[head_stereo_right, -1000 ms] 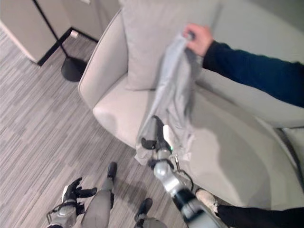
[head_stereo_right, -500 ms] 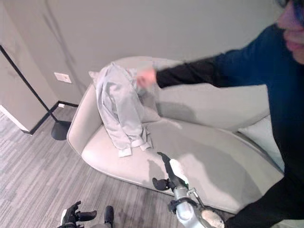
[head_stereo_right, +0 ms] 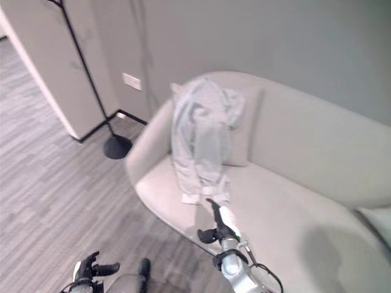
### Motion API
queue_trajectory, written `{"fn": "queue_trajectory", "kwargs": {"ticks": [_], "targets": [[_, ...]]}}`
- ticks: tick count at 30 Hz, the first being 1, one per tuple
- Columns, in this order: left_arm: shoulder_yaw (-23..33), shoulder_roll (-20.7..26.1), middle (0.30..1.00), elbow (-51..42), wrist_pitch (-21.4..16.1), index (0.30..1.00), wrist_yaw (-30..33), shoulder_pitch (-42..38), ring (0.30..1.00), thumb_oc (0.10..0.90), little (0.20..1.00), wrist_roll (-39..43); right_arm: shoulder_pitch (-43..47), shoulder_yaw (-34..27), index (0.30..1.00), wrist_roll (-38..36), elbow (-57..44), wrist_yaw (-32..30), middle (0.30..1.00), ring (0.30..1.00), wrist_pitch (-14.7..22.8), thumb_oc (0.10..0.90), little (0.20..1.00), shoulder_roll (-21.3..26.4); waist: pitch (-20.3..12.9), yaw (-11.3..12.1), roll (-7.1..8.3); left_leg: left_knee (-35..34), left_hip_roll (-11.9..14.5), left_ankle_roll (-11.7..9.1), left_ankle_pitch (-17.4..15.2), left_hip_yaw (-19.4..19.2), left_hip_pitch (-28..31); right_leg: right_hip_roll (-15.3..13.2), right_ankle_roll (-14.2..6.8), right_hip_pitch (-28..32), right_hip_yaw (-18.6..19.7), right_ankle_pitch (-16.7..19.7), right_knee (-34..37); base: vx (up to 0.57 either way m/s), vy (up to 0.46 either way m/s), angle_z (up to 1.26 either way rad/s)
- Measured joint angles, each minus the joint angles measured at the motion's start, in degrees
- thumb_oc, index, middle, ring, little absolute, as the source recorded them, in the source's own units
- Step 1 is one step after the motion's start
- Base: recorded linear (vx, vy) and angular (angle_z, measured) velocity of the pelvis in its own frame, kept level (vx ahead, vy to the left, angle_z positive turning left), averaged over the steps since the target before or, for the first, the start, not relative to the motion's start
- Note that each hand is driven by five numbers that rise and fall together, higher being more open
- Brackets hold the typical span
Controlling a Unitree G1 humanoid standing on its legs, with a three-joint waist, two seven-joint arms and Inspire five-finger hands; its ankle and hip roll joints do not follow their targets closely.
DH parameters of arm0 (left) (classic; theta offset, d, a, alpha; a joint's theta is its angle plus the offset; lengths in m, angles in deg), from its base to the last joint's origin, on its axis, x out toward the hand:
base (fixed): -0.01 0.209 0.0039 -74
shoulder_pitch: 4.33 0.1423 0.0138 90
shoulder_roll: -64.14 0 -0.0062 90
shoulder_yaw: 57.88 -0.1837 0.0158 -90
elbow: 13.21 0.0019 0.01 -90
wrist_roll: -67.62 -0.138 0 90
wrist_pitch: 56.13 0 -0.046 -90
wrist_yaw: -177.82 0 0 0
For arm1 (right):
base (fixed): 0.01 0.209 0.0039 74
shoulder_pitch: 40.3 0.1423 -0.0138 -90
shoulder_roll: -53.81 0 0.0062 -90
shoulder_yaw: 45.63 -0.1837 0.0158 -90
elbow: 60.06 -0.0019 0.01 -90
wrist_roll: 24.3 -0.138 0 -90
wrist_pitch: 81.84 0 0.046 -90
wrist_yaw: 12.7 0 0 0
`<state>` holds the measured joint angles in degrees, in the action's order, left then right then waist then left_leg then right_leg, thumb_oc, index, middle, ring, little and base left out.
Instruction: Hang the clothes on the sofa on the clothes rack.
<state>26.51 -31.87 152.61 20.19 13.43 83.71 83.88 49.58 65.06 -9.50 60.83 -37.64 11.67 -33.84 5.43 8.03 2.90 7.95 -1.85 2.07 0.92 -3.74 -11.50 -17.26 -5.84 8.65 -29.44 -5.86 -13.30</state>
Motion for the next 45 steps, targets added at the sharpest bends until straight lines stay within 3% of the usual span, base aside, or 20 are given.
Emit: {"fn": "queue_trajectory", "kwargs": {"ticks": [3,4,6,7,10,11,14,15,17,19,20,24,26,28,29,30,31,32,35,45], "targets": [[-1.0,1.7,0.9,2.0,1.3,0.9,-0.2,2.3,0.9,0.8,0.9,0.0,5.4,0.8,0.9,-0.4,-0.2,-1.8,0.9,0.9,-0.6,0.8,0.9,-1.0,0.8,0.1,-0.41,-3.4,-3.1,3.8,0.7,0.5,4.6,-6.1,0.8,-8.7,6.6,5.0,-20.8,0.17,0.306,0.22],[-1.3,1.7,0.9,2.9,1.7,0.9,-0.2,2.0,0.9,0.8,0.9,0.0,7.3,0.8,0.9,-0.5,-0.5,-2.8,0.9,0.9,-0.6,0.8,0.9,-1.5,1.8,-0.7,-2.0,-6.0,-2.6,4.3,1.6,1.5,7.7,-4.0,-0.2,-12.4,10.2,3.8,-27.6,0.12,0.102,0.45],[-1.1,2.0,0.9,2.0,1.6,0.9,-0.2,3.1,0.9,0.8,0.9,0.0,8.4,1.7,0.9,-0.5,-3.6,-3.0,0.9,0.9,0.2,0.8,0.9,-1.4,2.3,-1.0,-4.04,-10.3,-0.9,3.3,2.4,3.0,12.1,7.7,-1.3,-17.3,15.7,-3.5,-23.0,0.12,0.032,0.54],[-1.9,2.8,0.9,1.7,1.6,0.9,-0.2,3.2,0.9,0.8,0.9,0.0,8.7,2.8,0.9,-0.3,-6.2,-3.1,0.9,0.9,1.8,0.8,0.9,-1.3,2.2,-2.1,-2.39,-12.1,-2.2,2.9,1.9,3.8,14.3,16.1,0.2,-23.1,16.2,-4.3,-13.2,0.14,-0.014,0.65],[-4.6,1.2,0.9,-0.1,1.8,0.9,-1.3,4.4,0.9,0.8,0.9,-0.7,6.1,2.8,0.9,-0.2,-6.5,-3.3,0.9,0.9,1.8,0.8,0.9,-0.2,1.6,-3.9,-0.52,-13.1,-6.9,3.8,-1.1,4.4,18.2,19.3,5.8,-26.4,15.7,0.9,-3.8,0.2,-0.051,0.55],[-4.8,1.4,0.9,-1.9,2.3,0.9,-1.3,5.1,0.9,0.8,0.9,-0.9,2.7,2.3,0.9,0.7,-6.3,-4.2,0.9,0.9,1.4,0.8,0.9,0.1,0.8,-3.8,-0.56,-12.9,-7.6,4.0,-2.5,4.8,20.7,21.9,8.0,-24.0,19.7,2.5,-0.3,0.16,-0.023,0.13],[-4.9,0.9,0.9,-6.6,2.0,0.9,-1.6,8.2,0.9,0.8,0.9,-0.7,-1.5,1.4,0.9,1.1,-6.1,-4.5,0.9,0.9,0.0,0.8,0.9,1.7,-0.6,-3.9,-1.4,-8.0,-10.1,1.1,-4.3,3.1,21.2,20.9,14.6,-18.9,19.6,11.1,7.4,0.03,-0.002,-0.15],[-3.7,1.9,0.9,-6.7,1.3,0.9,-1.3,7.3,0.9,0.8,0.9,-0.7,-1.4,1.2,0.9,1.2,-5.5,-5.3,0.9,0.9,-1.1,0.8,0.9,2.0,0.0,-3.7,0.5,3.5,-10.4,0.1,-8.4,3.2,13.8,18.4,14.3,-15.1,22.0,14.5,13.5,0.0,0.0,-0.3],[-2.9,2.0,0.9,-6.0,1.0,0.9,-1.2,5.6,0.9,0.8,0.9,-0.6,-0.9,1.1,0.9,1.3,-5.5,-5.4,0.9,0.9,-1.2,0.8,0.9,2.8,0.1,-3.9,0.68,1.8,-4.8,-0.3,-8.8,3.9,10.9,18.8,13.7,-13.2,22.1,14.8,16.2,-0.04,-0.036,-0.13],[-4.5,0.6,0.9,-4.0,1.0,0.9,-1.3,2.7,0.9,0.8,0.9,-1.8,-1.5,0.7,0.9,3.0,-7.7,-6.1,0.9,0.9,-1.1,0.8,0.9,5.2,0.7,-4.4,-0.22,8.9,-1.9,-6.7,-6.4,5.0,5.2,19.1,12.9,-14.5,21.8,13.6,14.2,0.02,0.017,0.19],[-6.6,1.9,0.9,-3.9,1.4,0.9,-1.6,0.9,0.9,0.8,0.9,-3.4,-3.0,-2.2,0.9,6.0,-12.8,-7.5,0.9,0.9,-0.8,0.8,0.9,6.9,2.6,-6.2,-0.77,19.8,-1.3,-7.8,-5.9,-1.4,-0.5,16.9,12.2,-13.3,20.6,12.3,14.8,0.06,0.046,0.3],[-4.8,1.9,0.9,-2.2,1.3,0.9,-0.8,1.7,0.9,0.8,0.9,-4.6,-3.4,-3.8,0.9,9.7,-15.2,-10.7,0.9,0.9,-0.8,0.8,0.9,6.8,2.7,-7.6,0.17,14.3,5.0,-5.8,-7.9,-1.8,2.6,14.8,11.8,-9.4,21.6,12.1,18.0,0.06,0.101,-0.17],[-5.0,2.3,0.9,-1.7,1.3,0.9,0.0,0.8,0.9,0.8,0.9,-5.7,-3.8,-5.5,0.9,11.6,-16.4,-12.7,0.9,0.9,-0.8,0.8,0.9,6.9,2.6,-8.3,0.05,6.0,12.7,-10.4,-4.5,-2.0,3.5,13.2,11.1,-9.4,21.1,11.6,18.9,0.05,0.161,0.03],[-6.2,1.6,0.9,-1.7,1.3,0.9,0.3,0.8,0.9,0.8,0.9,-6.3,-4.5,-7.5,0.9,12.0,-16.4,-14.2,0.9,0.9,-0.8,0.8,0.9,7.3,2.8,-9.4,-1.18,-0.2,16.7,-11.5,-3.2,-2.0,5.4,11.6,8.2,-9.1,20.4,10.9,18.9,0.06,0.224,0.15],[-7.4,1.6,0.9,-1.7,1.3,0.9,0.5,1.0,0.9,0.8,0.9,-7.1,-5.1,-8.8,0.9,12.0,-16.5,-15.0,0.9,0.9,-0.8,0.8,0.9,8.2,2.7,-9.5,-2.76,-2.8,18.1,-11.5,-2.7,-1.9,6.2,10.9,6.6,-8.7,20.4,11.2,18.9,0.12,0.364,0.25],[-9.1,-0.8,0.9,-1.8,1.3,0.9,0.5,1.3,0.9,0.8,0.9,-8.8,-7.8,-13.0,0.9,12.1,-18.1,-16.3,0.9,0.9,-1.0,0.8,0.9,10.3,2.1,-10.4,-7.66,-7.8,19.1,-10.3,-2.8,-2.3,9.3,10.3,2.6,-8.1,20.1,11.4,19.0,0.12,0.398,0.22],[-9.5,-2.1,0.9,-1.8,1.3,0.9,0.5,1.8,0.9,0.8,0.9,-9.8,-9.0,-14.6,0.9,12.1,-19.0,-17.0,0.9,0.9,-1.0,0.8,0.9,11.7,1.7,-10.5,-10.02,-10.0,18.9,-8.6,-3.5,-2.7,10.5,10.1,0.8,-8.0,20.2,12.0,19.0,0.09,0.392,0.17],[-10.1,-2.7,0.9,-1.7,1.5,0.9,0.3,2.2,0.9,0.8,0.9,-10.7,-9.7,-16.1,0.9,12.2,-18.8,-17.9,0.9,0.9,-1.2,0.8,0.9,11.5,1.7,-10.9,-10.45,-12.3,17.7,-10.6,1.5,-3.8,11.6,8.5,-0.8,-7.5,20.3,12.3,19.0,0.06,0.276,0.05],[-10.2,-0.6,0.9,-2.8,1.5,0.9,0.6,4.6,0.9,0.8,0.9,-14.4,-15.5,-18.4,0.9,14.0,-18.4,-19.3,0.9,0.9,-2.7,0.8,0.9,7.2,0.3,-13.2,-7.98,-13.4,8.7,-8.6,4.5,-4.0,12.8,0.5,-3.2,-7.0,22.9,11.7,18.6,0.08,0.269,0.23],[-14.6,0.1,0.9,-5.3,0.7,0.9,1.0,3.4,0.9,0.8,0.9,-18.9,-2.0,-17.4,0.9,10.4,5.0,-23.7,0.9,0.9,-6.0,0.8,0.9,3.0,0.2,-11.9,-7.79,-13.1,9.3,-9.4,3.7,-7.2,14.8,1.5,-6.2,-7.5,23.3,13.1,18.6,0.04,0.062,-0.17]]}}
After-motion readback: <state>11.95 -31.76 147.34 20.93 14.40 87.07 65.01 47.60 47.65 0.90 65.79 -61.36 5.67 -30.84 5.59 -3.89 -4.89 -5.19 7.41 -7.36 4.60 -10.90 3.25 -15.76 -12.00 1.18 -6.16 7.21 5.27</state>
